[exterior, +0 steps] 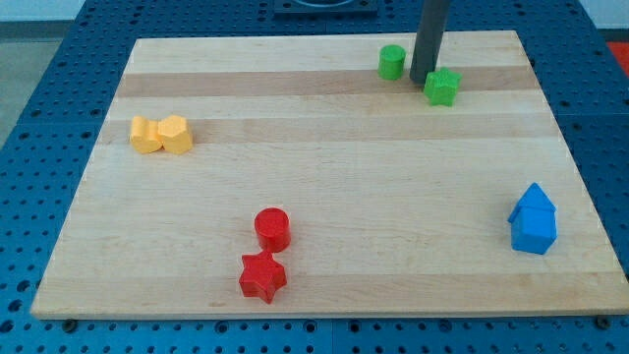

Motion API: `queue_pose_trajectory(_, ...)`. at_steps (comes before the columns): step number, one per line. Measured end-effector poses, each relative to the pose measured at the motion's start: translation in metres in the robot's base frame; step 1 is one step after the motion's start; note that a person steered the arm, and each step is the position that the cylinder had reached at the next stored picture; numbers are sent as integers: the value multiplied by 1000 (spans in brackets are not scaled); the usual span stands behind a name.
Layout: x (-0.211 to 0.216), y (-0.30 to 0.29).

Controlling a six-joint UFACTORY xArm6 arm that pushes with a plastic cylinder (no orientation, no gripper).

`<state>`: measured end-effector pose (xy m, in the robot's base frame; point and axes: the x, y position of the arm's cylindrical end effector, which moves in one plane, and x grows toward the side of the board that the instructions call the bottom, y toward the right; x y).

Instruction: Push the green star to the center

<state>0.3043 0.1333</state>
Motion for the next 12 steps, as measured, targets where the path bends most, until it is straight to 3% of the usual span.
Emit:
queue_pose_trajectory(2,-46,28)
queue_pose_trajectory(3,-8,153)
queue_pose_trajectory(4,46,125)
queue_pose_trajectory(5,58,67)
queue_pose_trajectory(6,16,120)
queue_pose_trajectory(7,4,26)
queue_pose_trajectory(8,72,0)
queue_pose_trajectory(12,70,14)
